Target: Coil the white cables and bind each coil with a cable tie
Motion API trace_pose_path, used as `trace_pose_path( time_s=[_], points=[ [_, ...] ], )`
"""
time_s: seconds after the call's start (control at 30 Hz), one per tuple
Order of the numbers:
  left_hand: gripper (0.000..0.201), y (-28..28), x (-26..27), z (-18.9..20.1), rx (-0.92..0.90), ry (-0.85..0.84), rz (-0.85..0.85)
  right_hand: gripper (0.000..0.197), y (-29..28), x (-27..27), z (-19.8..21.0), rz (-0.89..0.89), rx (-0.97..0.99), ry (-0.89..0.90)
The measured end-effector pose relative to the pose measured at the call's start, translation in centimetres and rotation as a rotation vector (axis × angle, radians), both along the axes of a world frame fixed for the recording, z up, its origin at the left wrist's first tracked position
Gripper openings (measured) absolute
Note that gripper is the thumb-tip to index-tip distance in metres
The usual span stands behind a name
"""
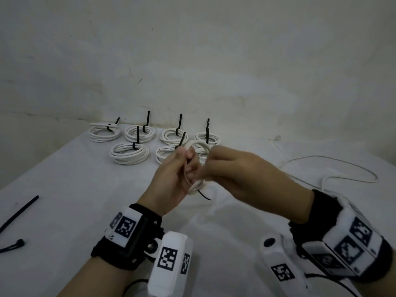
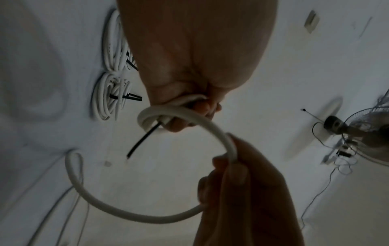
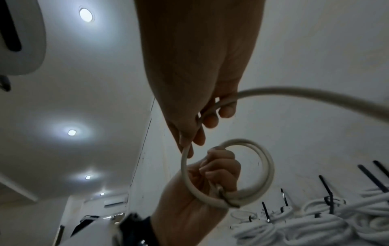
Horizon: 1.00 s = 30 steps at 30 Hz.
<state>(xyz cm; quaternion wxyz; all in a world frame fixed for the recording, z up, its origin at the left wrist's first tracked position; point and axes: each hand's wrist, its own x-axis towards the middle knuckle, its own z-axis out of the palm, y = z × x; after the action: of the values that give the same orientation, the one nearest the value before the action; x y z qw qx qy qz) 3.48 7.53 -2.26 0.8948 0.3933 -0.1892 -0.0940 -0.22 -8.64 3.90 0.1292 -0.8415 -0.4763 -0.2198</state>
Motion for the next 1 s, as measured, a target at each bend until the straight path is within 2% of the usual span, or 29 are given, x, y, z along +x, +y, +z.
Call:
trace_pose_path(
  time_s=[0.13, 0.27, 0.37, 0.47, 0.67, 0.83, 0.9, 1.0],
  points=[
    [0.031, -0.4, -0.9, -0.1, 0.111, -0.039, -0.078, 0.013, 0.3, 1.2, 0.7, -0.116, 0.113, 0.011],
    [0.034, -0.1, -0.8, -0.1, 0.039, -0.035, -0.229, 0.028, -0.1, 2.6, 0.6, -0.195, 0.235, 0.039],
    [0.042, -0.2, -0.7, -0.3, 0.001, 0.034, -0.243, 0.018, -0.4, 3.6, 0.2, -0.238, 0.306, 0.074],
    [0.047, -0.5, -1.0, -0.2, -0.013, 0.08, -0.264, 0.024, -0.4, 4.2, -0.1, -0.261, 0.352, 0.119],
    [0.041, -0.7, -1.2, 0.4, -0.004, 0.151, -0.18, 0.029, 0.2, 4.3, -0.4, -0.279, 0.438, 0.16],
    [0.041, 0.5, -0.5, 0.9, -0.203, 0.17, -0.072, 0.008, -2.5, 4.8, -1.3, -0.249, 0.555, 0.458],
    [0.043, 1.3, 0.1, 1.0, -0.259, 0.166, -0.035, 0.014, -4.3, 4.9, -2.2, -0.239, 0.558, 0.555],
    [0.044, 2.0, 0.5, 1.1, -0.306, 0.164, -0.002, 0.018, -6.2, 4.5, -3.2, -0.295, 0.451, 0.599]
  ],
)
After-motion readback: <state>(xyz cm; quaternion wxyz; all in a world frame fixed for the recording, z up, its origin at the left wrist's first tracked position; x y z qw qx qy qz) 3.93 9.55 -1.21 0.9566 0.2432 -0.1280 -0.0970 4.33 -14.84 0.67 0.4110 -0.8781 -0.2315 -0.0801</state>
